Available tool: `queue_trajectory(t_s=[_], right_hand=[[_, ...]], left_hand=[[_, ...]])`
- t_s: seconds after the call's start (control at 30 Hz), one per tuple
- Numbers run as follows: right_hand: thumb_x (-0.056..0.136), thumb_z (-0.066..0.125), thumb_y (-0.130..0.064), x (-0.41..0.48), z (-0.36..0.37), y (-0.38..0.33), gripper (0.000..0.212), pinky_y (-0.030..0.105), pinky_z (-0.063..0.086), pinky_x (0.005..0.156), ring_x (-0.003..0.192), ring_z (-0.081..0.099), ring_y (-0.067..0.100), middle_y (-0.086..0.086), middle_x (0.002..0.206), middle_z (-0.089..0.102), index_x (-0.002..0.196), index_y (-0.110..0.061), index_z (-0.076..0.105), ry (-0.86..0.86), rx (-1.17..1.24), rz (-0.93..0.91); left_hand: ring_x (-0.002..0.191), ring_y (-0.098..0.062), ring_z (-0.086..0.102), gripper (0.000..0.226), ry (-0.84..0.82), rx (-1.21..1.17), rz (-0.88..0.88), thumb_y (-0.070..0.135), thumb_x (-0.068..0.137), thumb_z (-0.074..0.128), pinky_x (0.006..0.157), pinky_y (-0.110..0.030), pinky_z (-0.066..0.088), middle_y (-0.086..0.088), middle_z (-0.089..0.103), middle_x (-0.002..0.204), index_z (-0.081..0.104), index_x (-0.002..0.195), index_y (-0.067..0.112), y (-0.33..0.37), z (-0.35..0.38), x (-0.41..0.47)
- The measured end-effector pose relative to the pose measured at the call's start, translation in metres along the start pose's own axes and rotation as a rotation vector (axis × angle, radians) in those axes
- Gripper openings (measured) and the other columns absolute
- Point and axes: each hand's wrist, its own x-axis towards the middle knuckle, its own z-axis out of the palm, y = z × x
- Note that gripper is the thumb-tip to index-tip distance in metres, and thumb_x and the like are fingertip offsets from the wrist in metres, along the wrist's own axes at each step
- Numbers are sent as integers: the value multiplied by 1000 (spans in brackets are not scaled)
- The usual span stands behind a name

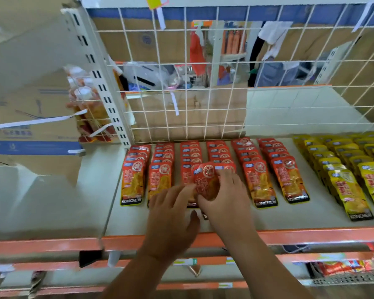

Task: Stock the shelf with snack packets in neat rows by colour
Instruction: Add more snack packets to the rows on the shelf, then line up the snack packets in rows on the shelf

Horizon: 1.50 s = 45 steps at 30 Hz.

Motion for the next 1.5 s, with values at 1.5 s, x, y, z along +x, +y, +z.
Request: queue_trajectory(t_s=[1.5], right_hand=[[78,76,-57,5,142,-160,99,39,56,83,114,63,29,9,134,51,150,-11,25,-172,-320,60]], left_hand=[[111,-21,61,51,-23,142,-281,34,84,76,92,-39,48,1,66,122,59,130,20,-145,-75,-35]])
